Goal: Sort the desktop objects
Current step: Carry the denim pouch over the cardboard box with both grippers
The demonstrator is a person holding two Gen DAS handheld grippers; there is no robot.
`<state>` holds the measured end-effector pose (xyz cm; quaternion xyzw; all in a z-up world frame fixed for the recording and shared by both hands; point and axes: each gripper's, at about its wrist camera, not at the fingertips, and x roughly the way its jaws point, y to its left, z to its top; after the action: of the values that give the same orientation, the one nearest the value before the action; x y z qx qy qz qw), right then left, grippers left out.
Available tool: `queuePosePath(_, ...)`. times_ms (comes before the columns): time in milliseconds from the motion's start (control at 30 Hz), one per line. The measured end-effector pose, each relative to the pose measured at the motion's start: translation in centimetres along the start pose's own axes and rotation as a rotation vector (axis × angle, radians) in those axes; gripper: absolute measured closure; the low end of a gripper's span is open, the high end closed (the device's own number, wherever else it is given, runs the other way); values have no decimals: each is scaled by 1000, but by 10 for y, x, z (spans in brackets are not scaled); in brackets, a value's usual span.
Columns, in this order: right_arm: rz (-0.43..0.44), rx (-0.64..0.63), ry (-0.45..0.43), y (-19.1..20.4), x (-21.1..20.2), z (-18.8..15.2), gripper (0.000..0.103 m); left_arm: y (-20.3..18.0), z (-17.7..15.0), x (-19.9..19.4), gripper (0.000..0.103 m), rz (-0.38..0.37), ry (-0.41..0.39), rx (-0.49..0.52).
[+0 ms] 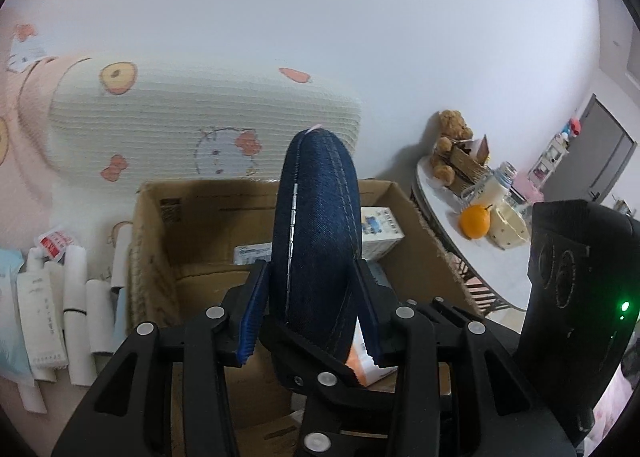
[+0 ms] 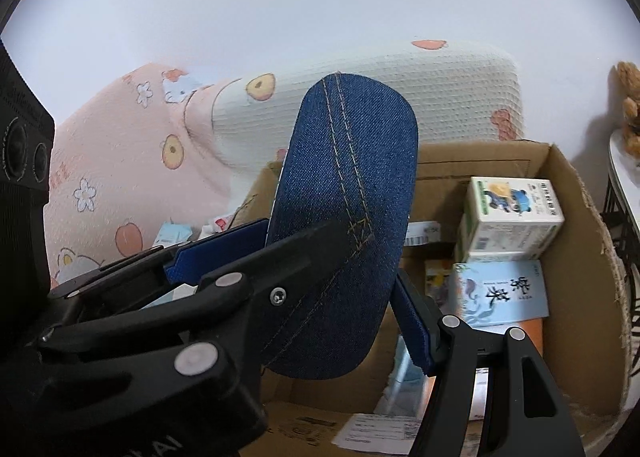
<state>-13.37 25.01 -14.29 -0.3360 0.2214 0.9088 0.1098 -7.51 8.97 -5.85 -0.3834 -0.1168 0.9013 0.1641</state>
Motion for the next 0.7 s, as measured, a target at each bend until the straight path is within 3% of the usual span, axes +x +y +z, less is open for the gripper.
queuePosePath(267, -55, 35, -30, -32, -26, 25, 39, -23, 25, 22, 59, -125, 30, -33)
queuePosePath(533, -127, 4, 137, -56, -17, 5, 39, -20, -12, 55, 58, -176, 130, -109)
queuePosePath(700, -107, 37, 176, -71, -10, -2, 39, -23, -14, 67, 58, -184, 183, -107)
